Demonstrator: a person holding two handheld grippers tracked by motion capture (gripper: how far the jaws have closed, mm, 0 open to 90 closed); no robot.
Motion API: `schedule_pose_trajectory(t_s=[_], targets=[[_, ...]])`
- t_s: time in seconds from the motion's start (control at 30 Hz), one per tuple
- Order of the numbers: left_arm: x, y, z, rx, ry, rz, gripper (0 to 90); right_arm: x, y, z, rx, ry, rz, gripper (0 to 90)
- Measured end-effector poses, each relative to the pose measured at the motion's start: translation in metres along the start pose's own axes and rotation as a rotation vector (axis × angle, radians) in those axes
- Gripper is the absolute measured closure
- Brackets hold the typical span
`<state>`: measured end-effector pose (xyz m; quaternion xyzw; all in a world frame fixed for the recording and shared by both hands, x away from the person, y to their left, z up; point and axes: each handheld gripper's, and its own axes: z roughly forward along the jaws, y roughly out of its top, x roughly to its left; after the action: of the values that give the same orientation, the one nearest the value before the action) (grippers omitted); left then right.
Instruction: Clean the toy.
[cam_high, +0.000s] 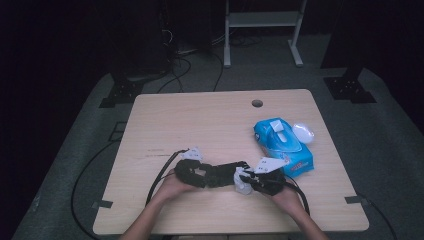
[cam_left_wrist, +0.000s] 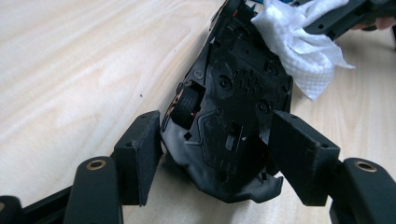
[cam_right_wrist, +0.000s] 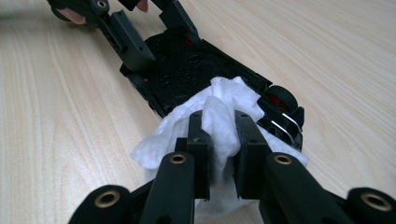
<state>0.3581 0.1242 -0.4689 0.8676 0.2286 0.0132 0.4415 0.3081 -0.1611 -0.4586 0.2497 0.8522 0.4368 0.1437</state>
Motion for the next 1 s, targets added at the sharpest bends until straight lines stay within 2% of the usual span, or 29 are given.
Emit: schedule_pose_trajectory(t_s=[0.07, 0.27, 0.37, 0.47, 0.57, 0.73, 0.87, 0.9, 1.0], targets=[[-0.001, 0.000, 0.000, -0.002, 0.012, 0.015, 35.0, 0.001, -0.001, 0.000, -0.007, -0.004, -0.006, 78.7], [0.007, 0.000, 0.001, 0.033, -0.036, -0.109, 33.7, 0.001, 0.003, 0.001, 0.023, 0.012, -0.007, 78.6], [0.011, -0.002, 0.001, 0.050, -0.067, -0.177, 33.8, 0.000, 0.002, 0.001, 0.020, 0.014, -0.007, 78.7], [0.014, -0.003, 0.002, 0.058, -0.096, -0.220, 37.6, 0.001, 0.001, 0.001, 0.016, 0.012, -0.010, 78.6], [0.014, -0.005, 0.001, 0.047, -0.103, -0.242, 39.3, 0.002, 0.000, 0.001, 0.009, 0.004, -0.012, 78.7], [0.011, -0.005, 0.001, 0.027, -0.085, -0.194, 39.5, 0.003, 0.000, 0.001, 0.002, -0.001, -0.018, 78.8], [0.006, -0.001, 0.002, -0.001, -0.023, -0.111, 40.1, 0.002, -0.002, 0.002, -0.013, -0.015, -0.019, 78.8], [0.004, 0.000, 0.002, -0.011, 0.003, -0.073, 40.9, 0.001, -0.002, 0.002, -0.014, -0.017, -0.019, 78.8], [-0.001, 0.001, 0.002, -0.021, 0.052, -0.016, 41.0, -0.002, -0.002, 0.003, -0.017, -0.022, -0.013, 78.6]])
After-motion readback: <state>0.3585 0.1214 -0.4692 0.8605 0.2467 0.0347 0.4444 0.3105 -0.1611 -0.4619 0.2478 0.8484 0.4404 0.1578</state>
